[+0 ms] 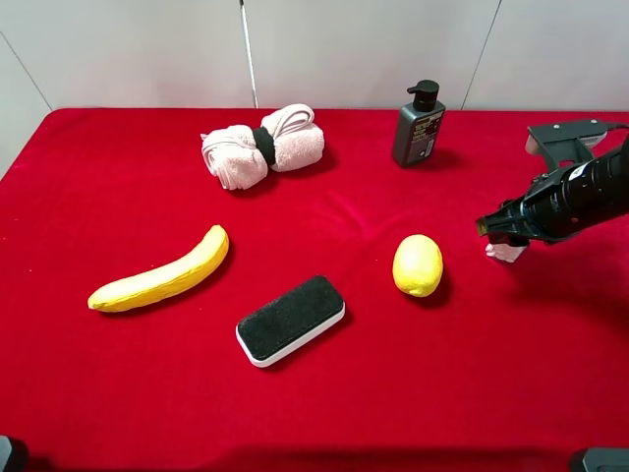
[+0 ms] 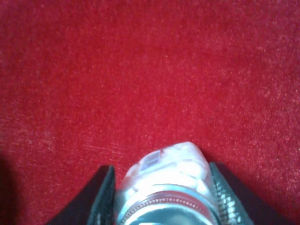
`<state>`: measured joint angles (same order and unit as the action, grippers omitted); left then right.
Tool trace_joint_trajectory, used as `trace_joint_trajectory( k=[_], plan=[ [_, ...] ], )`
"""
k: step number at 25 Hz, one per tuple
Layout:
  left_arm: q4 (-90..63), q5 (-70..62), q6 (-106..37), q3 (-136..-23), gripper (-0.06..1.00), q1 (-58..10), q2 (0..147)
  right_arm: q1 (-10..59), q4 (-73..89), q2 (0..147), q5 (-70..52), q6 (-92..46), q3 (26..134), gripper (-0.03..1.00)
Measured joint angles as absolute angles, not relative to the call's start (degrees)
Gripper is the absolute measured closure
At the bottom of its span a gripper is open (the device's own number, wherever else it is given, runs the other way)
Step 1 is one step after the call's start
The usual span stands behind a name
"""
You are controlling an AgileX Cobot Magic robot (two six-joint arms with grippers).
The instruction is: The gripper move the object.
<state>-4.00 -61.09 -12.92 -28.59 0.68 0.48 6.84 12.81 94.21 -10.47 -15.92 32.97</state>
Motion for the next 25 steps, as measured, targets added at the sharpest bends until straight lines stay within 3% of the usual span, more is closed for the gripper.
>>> trace_joint_trajectory(
  k=[17,25],
  plan=[
    [-4.00,-61.09,-12.92,-28.59,0.07,0.68,0.48,6.84,11.51,93.44,-11.26,-13.82,32.97,0.63],
    [-4.00,-61.09,-12.92,-28.59,0.07,0.68,0.48,6.84,7.39,92.89,-17.23,-9.29,36.68,0.63]
  ],
)
